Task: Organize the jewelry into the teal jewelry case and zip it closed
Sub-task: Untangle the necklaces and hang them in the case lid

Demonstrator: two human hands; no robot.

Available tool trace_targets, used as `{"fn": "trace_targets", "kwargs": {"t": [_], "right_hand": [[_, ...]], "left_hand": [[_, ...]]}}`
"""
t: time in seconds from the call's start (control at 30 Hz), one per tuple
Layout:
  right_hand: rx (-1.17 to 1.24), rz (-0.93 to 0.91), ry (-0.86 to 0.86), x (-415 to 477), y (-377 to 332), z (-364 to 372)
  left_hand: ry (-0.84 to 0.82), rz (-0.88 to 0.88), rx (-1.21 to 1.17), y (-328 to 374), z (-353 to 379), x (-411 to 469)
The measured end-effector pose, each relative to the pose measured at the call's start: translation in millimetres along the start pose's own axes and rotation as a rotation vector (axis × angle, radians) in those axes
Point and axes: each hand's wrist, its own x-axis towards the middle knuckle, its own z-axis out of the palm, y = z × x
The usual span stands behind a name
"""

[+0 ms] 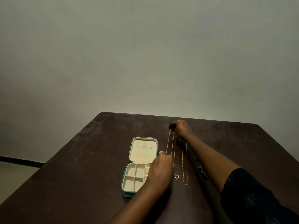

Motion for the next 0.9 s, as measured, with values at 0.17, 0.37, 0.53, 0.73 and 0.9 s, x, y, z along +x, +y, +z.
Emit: {"fn": "trace_targets", "kwargs": {"t": [0.17,0.37,0.53,0.73,0.9], "right_hand": [[-0.142,-0.020,-0.079,5,-1,12],[-0.163,0.026,-0.088,3,0,19],[-0.109,0.062,-0.087,2,2,20],[-0.100,0.075,-0.136,-4,-6,15],[0.023,0.119,-0.068,-19,-27,14]], "left_hand": [[-0.082,-0.010,0.092,1,5,-2],[-0.085,0.040,0.137,-1,9,-2],[-0.116,0.050,0.195,2,6,-3],[-0.140,0.053,0.216,5,2,-3],[0.011,-0.063,0.024,-18,-13,2]]}}
